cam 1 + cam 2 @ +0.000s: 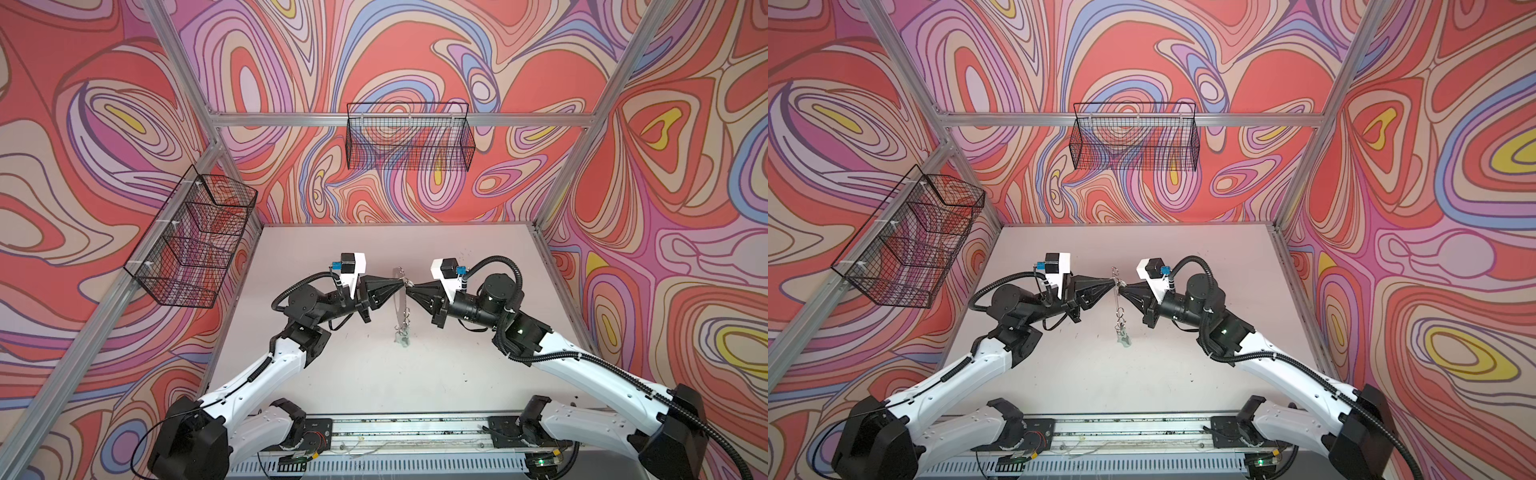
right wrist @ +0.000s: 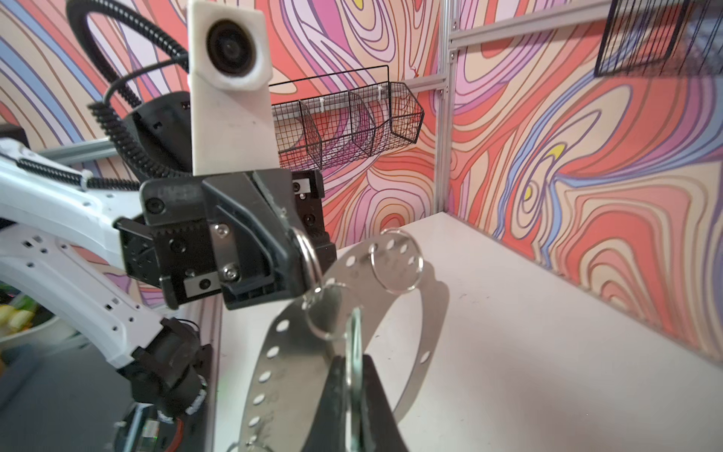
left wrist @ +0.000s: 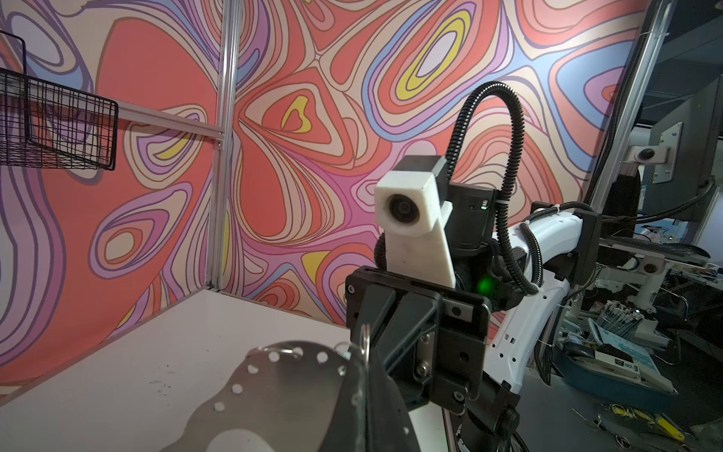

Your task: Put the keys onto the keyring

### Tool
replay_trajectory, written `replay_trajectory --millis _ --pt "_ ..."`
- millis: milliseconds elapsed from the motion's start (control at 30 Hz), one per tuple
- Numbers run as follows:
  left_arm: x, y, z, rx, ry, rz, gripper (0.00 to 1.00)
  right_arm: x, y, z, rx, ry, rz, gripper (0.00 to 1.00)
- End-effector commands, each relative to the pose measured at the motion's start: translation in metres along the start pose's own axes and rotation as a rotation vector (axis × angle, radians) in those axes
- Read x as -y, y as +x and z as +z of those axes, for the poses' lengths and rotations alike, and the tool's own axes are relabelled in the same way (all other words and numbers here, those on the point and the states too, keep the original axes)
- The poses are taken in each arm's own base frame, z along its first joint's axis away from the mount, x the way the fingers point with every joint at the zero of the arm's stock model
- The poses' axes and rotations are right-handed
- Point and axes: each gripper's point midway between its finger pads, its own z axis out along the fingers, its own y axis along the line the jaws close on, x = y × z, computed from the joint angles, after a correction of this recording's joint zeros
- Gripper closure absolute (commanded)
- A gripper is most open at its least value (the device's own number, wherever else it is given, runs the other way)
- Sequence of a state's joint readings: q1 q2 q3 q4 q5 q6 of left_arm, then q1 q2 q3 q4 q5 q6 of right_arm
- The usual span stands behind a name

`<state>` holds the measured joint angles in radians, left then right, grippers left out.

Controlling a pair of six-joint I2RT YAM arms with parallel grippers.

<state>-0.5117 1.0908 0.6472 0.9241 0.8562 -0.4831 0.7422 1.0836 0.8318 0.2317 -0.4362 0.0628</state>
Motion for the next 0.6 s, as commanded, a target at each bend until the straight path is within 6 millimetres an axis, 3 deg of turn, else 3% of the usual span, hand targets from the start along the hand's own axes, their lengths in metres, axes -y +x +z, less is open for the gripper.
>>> replay_trajectory --millis 0,567 --pt "0.013 -0.024 0.003 0.052 0.04 0.062 1.0 0.001 -0.011 -0.006 0.026 0.028 -0.043 1.0" --pt "0.003 -0.009 0.002 -0.035 -0.023 0.074 1.0 -0.005 -0.025 -0.014 -0.001 0.026 -0.084 1.0"
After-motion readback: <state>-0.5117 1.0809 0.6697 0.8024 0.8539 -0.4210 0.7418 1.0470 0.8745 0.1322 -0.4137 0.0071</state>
